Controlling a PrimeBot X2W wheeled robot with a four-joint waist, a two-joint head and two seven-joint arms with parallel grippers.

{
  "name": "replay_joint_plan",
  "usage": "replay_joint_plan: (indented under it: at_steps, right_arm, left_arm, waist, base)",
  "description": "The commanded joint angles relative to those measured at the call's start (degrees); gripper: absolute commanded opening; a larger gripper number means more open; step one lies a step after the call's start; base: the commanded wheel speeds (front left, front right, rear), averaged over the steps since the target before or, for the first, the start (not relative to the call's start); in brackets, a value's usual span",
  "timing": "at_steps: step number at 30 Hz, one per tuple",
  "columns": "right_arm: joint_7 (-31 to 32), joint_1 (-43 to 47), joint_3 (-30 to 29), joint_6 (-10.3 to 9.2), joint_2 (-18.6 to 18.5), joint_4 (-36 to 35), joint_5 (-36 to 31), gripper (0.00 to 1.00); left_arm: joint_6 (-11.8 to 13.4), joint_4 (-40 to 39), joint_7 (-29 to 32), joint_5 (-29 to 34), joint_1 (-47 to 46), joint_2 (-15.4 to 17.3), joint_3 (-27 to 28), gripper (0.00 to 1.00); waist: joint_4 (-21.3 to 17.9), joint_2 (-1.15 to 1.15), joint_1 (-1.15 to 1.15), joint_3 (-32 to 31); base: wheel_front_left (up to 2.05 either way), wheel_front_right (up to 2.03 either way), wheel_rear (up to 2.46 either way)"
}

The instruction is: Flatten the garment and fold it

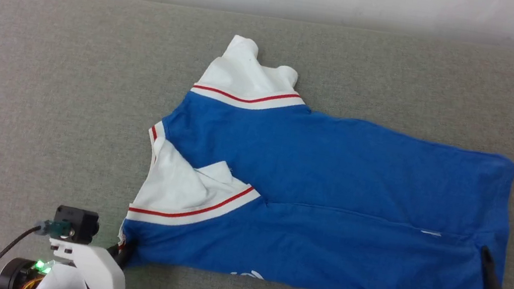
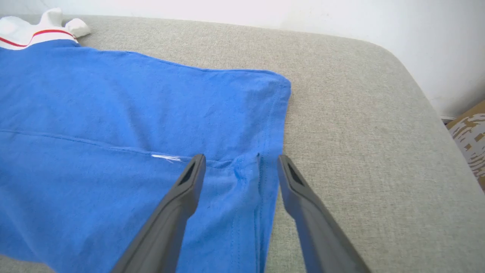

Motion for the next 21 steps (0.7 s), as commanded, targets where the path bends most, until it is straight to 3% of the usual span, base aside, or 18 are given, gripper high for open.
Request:
replay_joint_plan:
  at_steps: [1,10,17,18,19,20,21]
  right_arm:
    - [0.53,-0.84,-0.37,-0.05,-0.36,-0.38,0.47,1.0]
    - [13.29,4.27,-3.22,-0.05,-0.53,-0.79,3.26,1.0]
    - [13.6,4.89,-2.5,-0.05,1.79,3.84,4.5,1.0]
    - [13.72,4.74,-2.87,-0.05,2.34,4.69,4.57,0.67]
    - [14.01,4.63,-2.98,-0.05,2.73,5.41,4.55,0.29]
    - [14.16,4.45,-3.12,-0.05,3.1,5.88,4.58,0.0]
    - [14.21,4.27,-3.21,-0.05,3.39,6.16,4.63,0.0]
  left_arm:
    - [0.57,1.28,0.16,-0.55,1.46,-0.61,-0.26,0.0]
    - [1.16,-1.92,-1.42,-1.18,2.7,-0.96,0.31,0.0]
    - [0.84,-2.0,-1.83,-1.35,1.9,-1.27,0.06,0.0]
    - [0.83,-1.93,-1.91,-1.35,1.81,-1.27,0.07,0.0]
    - [0.87,-1.88,-2.01,-1.37,1.72,-1.31,0.1,0.0]
    - [0.9,-1.84,-2.11,-1.41,1.64,-1.35,0.14,0.0]
    - [0.92,-1.8,-2.16,-1.44,1.58,-1.36,0.17,0.0]
  waist:
    - [-0.1,0.0,0.0,0.0]
    - [0.51,0.0,0.0,1.71]
    - [0.85,0.0,0.0,2.68]
    - [0.9,0.0,0.0,2.74]
    - [0.98,0.0,0.0,2.78]
    - [1.03,0.0,0.0,2.8]
    - [1.07,0.0,0.0,2.78]
  base:
    - [0.0,0.0,0.0]
    - [0.0,0.0,0.0]
    - [0.0,0.0,0.0]
    - [0.0,0.0,0.0]
    - [0.0,0.0,0.0]
    - [0.0,0.0,0.0]
    - [0.0,0.0,0.0]
